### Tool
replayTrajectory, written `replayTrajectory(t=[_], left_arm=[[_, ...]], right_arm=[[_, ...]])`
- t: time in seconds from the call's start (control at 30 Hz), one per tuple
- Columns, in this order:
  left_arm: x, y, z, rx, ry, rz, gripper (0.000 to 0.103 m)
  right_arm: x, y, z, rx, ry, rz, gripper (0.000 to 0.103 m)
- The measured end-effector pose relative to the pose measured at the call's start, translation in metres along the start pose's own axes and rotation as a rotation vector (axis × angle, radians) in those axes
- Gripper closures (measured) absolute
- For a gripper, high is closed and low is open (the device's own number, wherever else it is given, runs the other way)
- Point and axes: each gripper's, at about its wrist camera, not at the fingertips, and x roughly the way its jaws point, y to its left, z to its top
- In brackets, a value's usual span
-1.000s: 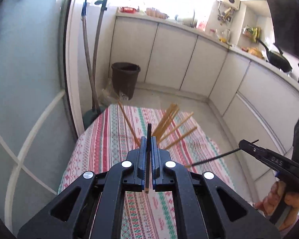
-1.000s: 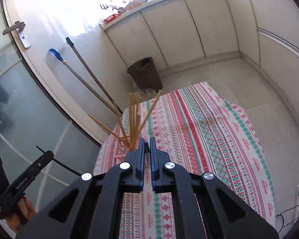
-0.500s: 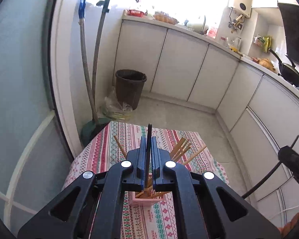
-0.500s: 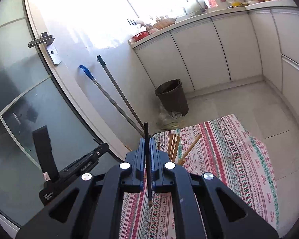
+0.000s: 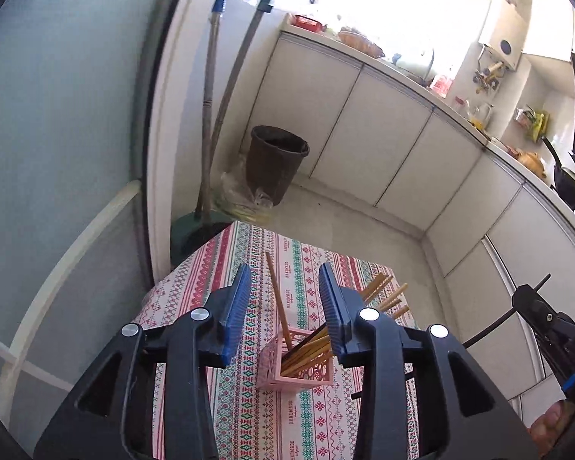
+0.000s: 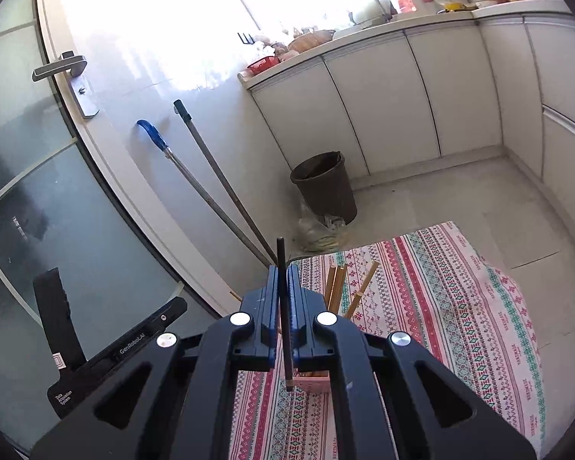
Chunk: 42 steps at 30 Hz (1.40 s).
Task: Organize utensils
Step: 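Open both tools and lift them away from the pink basket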
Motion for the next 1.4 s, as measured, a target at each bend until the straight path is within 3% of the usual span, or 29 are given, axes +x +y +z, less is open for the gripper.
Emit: replayTrajectory(t=[0.37,0.47,0.53,0.6,0.77,0.93,1.03,1.13,1.23,1.4], left_arm=[[0.001,0.016,0.002,-0.009,0.01,0.004,0.069],[0.003,0.019,0.001,-0.024,0.007,0.002,0.069],[0.001,0.017,0.001,-0.014,-0.01,0.007,0.069],[-0.002,0.009,-0.001,0.018,-0.037,0.037,0.068],[-0.008,-0.02,-0.015,0.113,-0.086,0.154,0.059],[-0.017,-0.039,-0.028,0.17,-0.113,0.163,0.038],[-0.021,-0.048,-0.035,0.192,-0.127,0.169,0.032],[-0.023,-0.051,-0.042,0.196,-0.139,0.179,0.016],[-0.024,-0.052,-0.05,0.191,-0.156,0.19,0.008],[-0.031,-0.055,-0.061,0.186,-0.188,0.196,0.007]], right_arm=[[0.069,0.012,-0.009,-0.018,0.014,-0.068,0.098],[0.097,0.004,-0.022,-0.015,0.044,-0.096,0.091],[0.102,0.001,-0.029,-0.006,0.05,-0.094,0.071],[0.096,0.005,-0.03,-0.043,0.037,-0.109,0.067],[0.069,0.01,-0.031,-0.11,-0.024,-0.181,0.06],[0.051,0.002,-0.034,-0.134,-0.029,-0.235,0.051],[0.043,-0.003,-0.037,-0.136,-0.028,-0.25,0.042],[0.035,-0.007,-0.042,-0.15,-0.036,-0.28,0.04],[0.027,-0.013,-0.047,-0.142,-0.045,-0.315,0.03],[0.016,-0.03,-0.058,-0.114,-0.046,-0.39,0.018]])
